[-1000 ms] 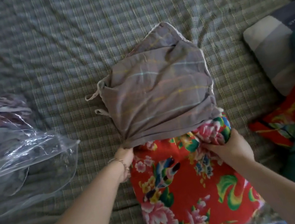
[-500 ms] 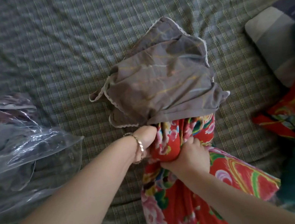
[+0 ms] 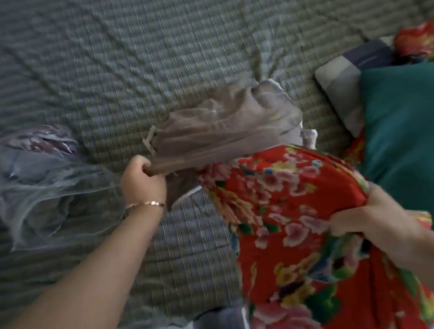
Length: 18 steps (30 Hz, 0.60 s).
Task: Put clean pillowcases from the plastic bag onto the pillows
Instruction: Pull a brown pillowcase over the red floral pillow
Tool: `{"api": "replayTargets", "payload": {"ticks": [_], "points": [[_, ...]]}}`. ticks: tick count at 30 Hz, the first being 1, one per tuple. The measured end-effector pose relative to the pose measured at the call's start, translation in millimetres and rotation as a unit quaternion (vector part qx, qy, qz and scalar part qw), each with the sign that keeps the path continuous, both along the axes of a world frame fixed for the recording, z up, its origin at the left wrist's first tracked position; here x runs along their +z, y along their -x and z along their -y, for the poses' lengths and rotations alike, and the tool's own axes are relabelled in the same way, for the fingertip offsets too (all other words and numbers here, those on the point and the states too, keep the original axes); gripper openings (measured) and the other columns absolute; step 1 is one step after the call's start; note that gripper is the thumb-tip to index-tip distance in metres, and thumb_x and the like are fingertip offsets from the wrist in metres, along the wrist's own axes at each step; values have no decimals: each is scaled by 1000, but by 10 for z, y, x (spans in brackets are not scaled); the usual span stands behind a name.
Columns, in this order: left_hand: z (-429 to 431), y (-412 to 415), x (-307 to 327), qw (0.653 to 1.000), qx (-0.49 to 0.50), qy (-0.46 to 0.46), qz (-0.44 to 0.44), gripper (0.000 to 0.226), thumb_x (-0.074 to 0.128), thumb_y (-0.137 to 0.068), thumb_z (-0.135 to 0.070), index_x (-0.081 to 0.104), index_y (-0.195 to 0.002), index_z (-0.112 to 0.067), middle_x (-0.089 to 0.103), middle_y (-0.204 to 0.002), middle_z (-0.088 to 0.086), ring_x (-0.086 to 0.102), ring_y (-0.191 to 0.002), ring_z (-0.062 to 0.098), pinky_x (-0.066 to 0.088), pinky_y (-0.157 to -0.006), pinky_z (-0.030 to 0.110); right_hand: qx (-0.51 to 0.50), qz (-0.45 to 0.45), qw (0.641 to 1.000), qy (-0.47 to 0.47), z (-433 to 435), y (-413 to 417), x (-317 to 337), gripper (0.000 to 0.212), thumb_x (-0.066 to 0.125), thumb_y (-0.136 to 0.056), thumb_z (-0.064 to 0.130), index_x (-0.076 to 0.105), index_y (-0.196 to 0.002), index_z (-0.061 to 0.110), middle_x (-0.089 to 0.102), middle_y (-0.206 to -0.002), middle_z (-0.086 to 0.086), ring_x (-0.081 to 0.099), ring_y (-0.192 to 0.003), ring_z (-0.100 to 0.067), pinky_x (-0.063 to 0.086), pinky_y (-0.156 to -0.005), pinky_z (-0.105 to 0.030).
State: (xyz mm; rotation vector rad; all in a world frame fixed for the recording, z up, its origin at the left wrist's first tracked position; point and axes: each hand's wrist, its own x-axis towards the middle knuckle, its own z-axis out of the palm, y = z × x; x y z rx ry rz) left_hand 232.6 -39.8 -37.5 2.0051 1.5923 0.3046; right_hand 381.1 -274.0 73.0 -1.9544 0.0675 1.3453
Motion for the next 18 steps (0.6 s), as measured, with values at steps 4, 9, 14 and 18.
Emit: {"api": "replayTargets", "payload": {"ticks": [4, 9, 14, 18], "points": [[224, 183, 144, 998, -66, 22, -5, 12, 47, -81, 3, 48, -79, -9, 48, -77, 3, 42, -75, 19, 29, -63, 26, 10, -21, 1000, -21, 214, 158, 581, 40, 52, -37, -2, 62, -75, 7, 61, -46, -8, 59, -40, -23, 47, -35, -20], [338, 291, 161, 971, 121, 173, 108, 16, 46, -92, -7, 58, -103, -5, 58, -97, 9, 56, -92, 23, 44, -76, 29, -14, -80, 996, 25, 311, 321, 712, 43, 57, -47, -8, 59, -89, -6, 44, -39, -8, 38, -23, -19, 31, -31, -13], [441, 279, 201, 928, 197, 241, 207, 21, 51, -91, -8, 51, -75, -21, 58, -76, 2, 57, -75, 23, 52, -65, 34, -53, -85, 994, 33, 347, 319, 627, 32, 57, -48, -4, 55, -79, -13, 46, -45, -9, 39, -28, -19, 30, -32, -14], [520, 505, 168, 971, 24, 234, 52, 13, 66, -84, -18, 56, -78, -11, 55, -68, 1, 50, -59, 14, 42, -50, 23, -29, -100, 994, 26, 384, 415, 561, 49, 56, -45, -1, 56, -90, -20, 61, -70, -29, 57, -59, -36, 46, -57, -30]]}}
